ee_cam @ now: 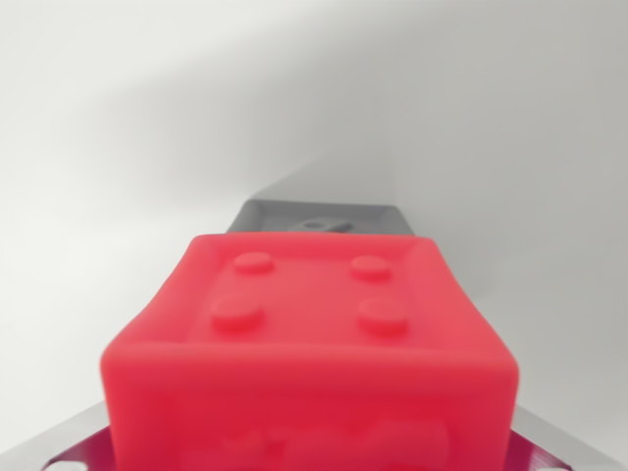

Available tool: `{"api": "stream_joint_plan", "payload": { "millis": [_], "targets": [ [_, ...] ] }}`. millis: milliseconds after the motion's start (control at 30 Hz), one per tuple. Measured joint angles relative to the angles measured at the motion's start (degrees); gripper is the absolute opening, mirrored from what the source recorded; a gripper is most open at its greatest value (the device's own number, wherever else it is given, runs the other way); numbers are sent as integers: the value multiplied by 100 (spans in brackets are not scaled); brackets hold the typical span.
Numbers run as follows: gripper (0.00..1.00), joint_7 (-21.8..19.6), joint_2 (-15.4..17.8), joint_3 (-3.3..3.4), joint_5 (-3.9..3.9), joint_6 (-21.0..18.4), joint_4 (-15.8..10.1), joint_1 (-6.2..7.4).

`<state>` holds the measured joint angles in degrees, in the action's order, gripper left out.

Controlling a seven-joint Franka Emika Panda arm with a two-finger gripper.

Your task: Destack cube

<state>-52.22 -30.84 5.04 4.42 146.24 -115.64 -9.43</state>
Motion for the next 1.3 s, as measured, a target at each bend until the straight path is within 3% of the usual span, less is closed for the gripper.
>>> {"api": "stream_joint_plan", "payload": {
  "millis": [1067,1300],
  "targets": [
    [0,-50,932,81,-88,-871,-29,51],
    [0,339,951,80,-101,-811,-147,12]
  ]
}}
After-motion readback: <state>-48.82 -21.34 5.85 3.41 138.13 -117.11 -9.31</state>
